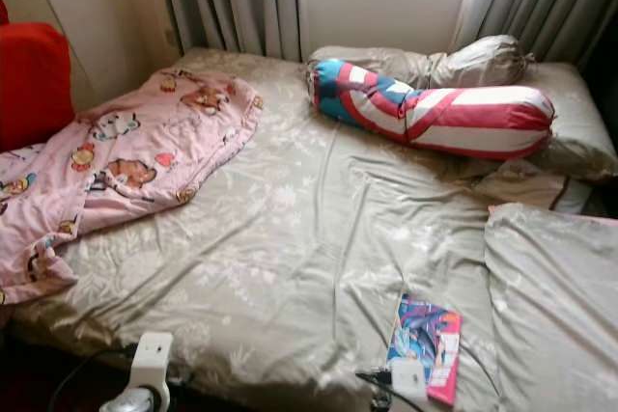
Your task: Clean up the room
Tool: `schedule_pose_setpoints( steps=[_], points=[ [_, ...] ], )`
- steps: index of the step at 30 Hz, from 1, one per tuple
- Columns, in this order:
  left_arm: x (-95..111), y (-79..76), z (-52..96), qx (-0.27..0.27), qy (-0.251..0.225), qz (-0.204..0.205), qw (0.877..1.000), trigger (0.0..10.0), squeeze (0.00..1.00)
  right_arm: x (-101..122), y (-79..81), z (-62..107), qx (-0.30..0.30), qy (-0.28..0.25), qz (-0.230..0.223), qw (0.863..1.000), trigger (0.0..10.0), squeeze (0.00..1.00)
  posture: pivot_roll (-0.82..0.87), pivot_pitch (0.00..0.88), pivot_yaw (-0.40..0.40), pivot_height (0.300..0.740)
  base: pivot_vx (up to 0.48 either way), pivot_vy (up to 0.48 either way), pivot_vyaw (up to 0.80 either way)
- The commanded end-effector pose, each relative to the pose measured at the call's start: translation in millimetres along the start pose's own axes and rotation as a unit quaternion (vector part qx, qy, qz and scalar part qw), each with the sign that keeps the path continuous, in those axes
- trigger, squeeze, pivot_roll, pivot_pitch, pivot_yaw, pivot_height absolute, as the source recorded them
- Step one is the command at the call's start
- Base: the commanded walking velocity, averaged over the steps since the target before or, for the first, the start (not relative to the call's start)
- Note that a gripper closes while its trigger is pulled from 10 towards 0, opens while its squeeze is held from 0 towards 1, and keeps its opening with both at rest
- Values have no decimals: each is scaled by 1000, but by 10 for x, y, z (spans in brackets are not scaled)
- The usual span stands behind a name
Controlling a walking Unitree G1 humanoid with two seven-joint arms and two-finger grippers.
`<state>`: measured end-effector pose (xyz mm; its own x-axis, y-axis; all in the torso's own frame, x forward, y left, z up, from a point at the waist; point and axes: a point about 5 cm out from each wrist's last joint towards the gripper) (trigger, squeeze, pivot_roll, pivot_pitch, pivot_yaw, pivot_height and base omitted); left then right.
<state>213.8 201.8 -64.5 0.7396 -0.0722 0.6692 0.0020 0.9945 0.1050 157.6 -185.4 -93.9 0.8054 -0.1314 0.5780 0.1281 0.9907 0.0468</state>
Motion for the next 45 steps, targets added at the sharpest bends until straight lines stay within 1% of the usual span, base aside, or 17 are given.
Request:
schedule_pose_setpoints(
  steps=[1, 5, 8, 14, 16, 17, 18, 20, 22, 23, 26, 28, 30, 31, 35, 40, 45],
  points=[
    [-49, 28, 8, 3, 15, -11, 1000, 10000, 0, 6, -19, 3, 1, -5, -5, 1000, 10000, 0, -46, 9, -23, 740, 0, 330, 0],
    [-41, 109, 12, 6, 14, -10, 1000, 10000, 0, -65, -108, 35, -2, 0, -5, 1000, 10000, 0, -42, 18, -27, 740, 0, 445, 0],
    [-9, 156, 10, 8, 10, -11, 1000, 10000, 0, -104, -141, 50, -3, 4, -3, 1000, 10000, 0, -41, 22, -26, 740, 0, 480, 0],
    [37, 145, -1, 7, 6, -12, 1000, 10000, 0, -168, -224, 81, -6, 13, -1, 1000, 10000, 0, -41, 28, -29, 740, 0, 480, 0],
    [46, 101, -8, 5, 6, -12, 1000, 10000, 0, -157, -235, 78, -7, 14, -1, 1000, 10000, 0, -41, 28, -29, 740, 0, 480, 0],
    [64, 52, -17, 3, 6, -12, 1000, 10000, 0, -141, -235, 73, -6, 13, -1, 1000, 10000, 0, -41, 30, -30, 740, 0, 480, 0],
    [64, 52, -17, 3, 6, -12, 1000, 10000, 0, -141, -235, 73, -6, 13, -1, 1000, 10000, 0, -41, 30, -30, 740, 0, 480, 0],
    [134, -90, -42, -3, 3, -13, 1000, 10000, 0, -87, -210, 51, -6, 12, 0, 1000, 10000, 0, -41, 31, -31, 740, 0, 480, 0],
    [134, -90, -42, -3, 3, -13, 1000, 10000, 0, -87, -210, 51, -6, 12, 0, 1000, 10000, 0, -41, 31, -31, 740, 0, 480, 0],
    [201, -205, -59, -9, -1, -14, 1000, 10000, 0, -40, -161, 30, -3, 10, 1, 1000, 10000, 0, -40, 31, -32, 740, 0, 480, 0],
    [259, -329, -70, -15, -3, -16, 1000, 10000, 0, 23, -82, 2, 2, 5, 3, 1000, 10000, 0, -40, 31, -32, 740, 0, 480, 0],
    [276, -376, -72, -17, -4, -17, 1000, 10000, 0, 68, -25, -16, 6, 2, 5, 1000, 10000, 0, -40, 32, -32, 740, 0, 480, 0],
    [261, -355, -70, -16, -3, -17, 1000, 10000, 0, 97, 11, -27, 8, -1, 5, 1000, 10000, 0, -40, 32, -32, 740, 0, 480, 0],
    [219, -284, -63, -13, -1, -16, 1000, 10000, 0, 134, 55, -40, 11, -4, 6, 1000, 10000, 0, -38, 31, -33, 740, 0, 480, 0],
    [197, -249, -59, -11, 0, -16, 1000, 10000, 0, 186, 122, -56, 15, -9, 9, 1000, 10000, 0, -38, 31, -33, 740, 0, 480, 0],
    [192, -244, -58, -11, 1, -16, 1000, 10000, 0, 133, 53, -39, 13, -4, 12, 1000, 10000, 0, -37, 31, -33, 740, 0, 480, 0],
    [191, -239, -58, -10, 1, -17, 1000, 10000, 0, 129, 45, -38, 14, -3, 14, 1000, 10000, 0, -36, 31, -33, 740, 0, 480, 0]
  ],
)
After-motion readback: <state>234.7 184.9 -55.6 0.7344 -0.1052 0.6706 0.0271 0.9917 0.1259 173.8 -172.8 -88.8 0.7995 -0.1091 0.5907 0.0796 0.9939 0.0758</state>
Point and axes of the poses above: a point about 5 cm out from each wrist's last joint towards the gripper, its own z axis pointing back from the gripper into the wrist, its own x axis along the axis of the wrist's last joint, y = z × x, and after that the axes turned 1 degree about -z, right-handed
